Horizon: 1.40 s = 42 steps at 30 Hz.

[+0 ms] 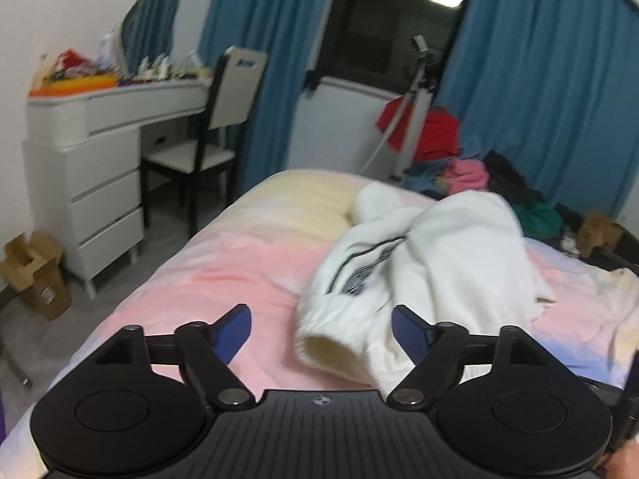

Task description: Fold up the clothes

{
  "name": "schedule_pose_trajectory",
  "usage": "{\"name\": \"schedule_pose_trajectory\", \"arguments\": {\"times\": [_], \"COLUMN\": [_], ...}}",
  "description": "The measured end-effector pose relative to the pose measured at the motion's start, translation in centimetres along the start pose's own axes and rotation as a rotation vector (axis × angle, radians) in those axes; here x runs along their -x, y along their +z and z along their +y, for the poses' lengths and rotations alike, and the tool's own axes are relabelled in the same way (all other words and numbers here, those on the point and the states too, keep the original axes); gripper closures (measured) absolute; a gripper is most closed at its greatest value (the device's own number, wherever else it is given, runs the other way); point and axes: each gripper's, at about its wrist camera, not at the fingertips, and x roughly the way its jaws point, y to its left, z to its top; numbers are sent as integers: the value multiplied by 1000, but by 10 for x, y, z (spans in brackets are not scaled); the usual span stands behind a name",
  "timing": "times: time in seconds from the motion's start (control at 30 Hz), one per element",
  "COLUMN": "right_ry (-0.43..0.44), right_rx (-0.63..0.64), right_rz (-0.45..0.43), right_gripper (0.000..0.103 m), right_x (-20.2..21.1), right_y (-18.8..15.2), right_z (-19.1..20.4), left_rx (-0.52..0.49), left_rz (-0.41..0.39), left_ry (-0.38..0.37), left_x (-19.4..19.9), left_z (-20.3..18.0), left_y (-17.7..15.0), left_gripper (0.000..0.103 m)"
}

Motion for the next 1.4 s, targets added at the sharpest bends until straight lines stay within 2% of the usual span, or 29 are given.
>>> {"name": "schedule_pose_trajectory", "arguments": {"times": [0.03,0.13,0.27,0.4,0.5,0.67,0.73,0.83,0.9,0.97,1.0,1.07,1.1,1.23,1.3,1.33,1.4], "right_ry": [2,10,31,98,117,178,187,160,194,225,240,270,285,343,368,337,317], "right_rx": [6,27,69,44,119,153,164,181,98,4,-42,-136,-183,-370,-462,-479,-529], "right_rz": [-17,-68,-143,-190,-207,-34,39,74,90,97,101,107,110,123,132,168,216], "right_gripper": [84,91,92,92,92,91,90,88,81,63,59,37,33,30,31,31,31], "right_x": [0,10,42,84,116,129,123,120,119,114,112,108,106,97,92,82,63], "right_y": [1,5,19,30,24,3,-5,-5,4,5,6,7,8,10,11,7,-2], "right_z": [0,4,14,19,28,39,44,47,34,18,10,-5,-13,-44,-59,-61,-64], "left_rx": [-7,-34,-89,-139,-187,-274,-303,-288,-253,-206,-182,-135,-115,-97,-92,-81,-45], "left_rz": [-10,-15,10,20,22,61,82,129,159,178,187,206,213,214,208,204,192], "left_ry": [-14,-32,-41,-17,-5,-14,3,45,49,32,24,7,-1,-18,-14,-16,-11], "left_x": [-3,-17,-39,-50,-55,-66,-74,-89,-99,-105,-108,-113,-116,-125,-128,-130,-132], "left_z": [-4,-16,-29,-33,-36,-38,-37,-27,-17,-7,-2,8,12,18,17,17,21], "left_y": [1,4,5,2,-2,-12,-16,-19,-19,-17,-16,-14,-14,-14,-15,-16,-14], "left_gripper": [17,17,17,18,19,21,22,25,28,30,30,33,37,44,51,53,63]}}
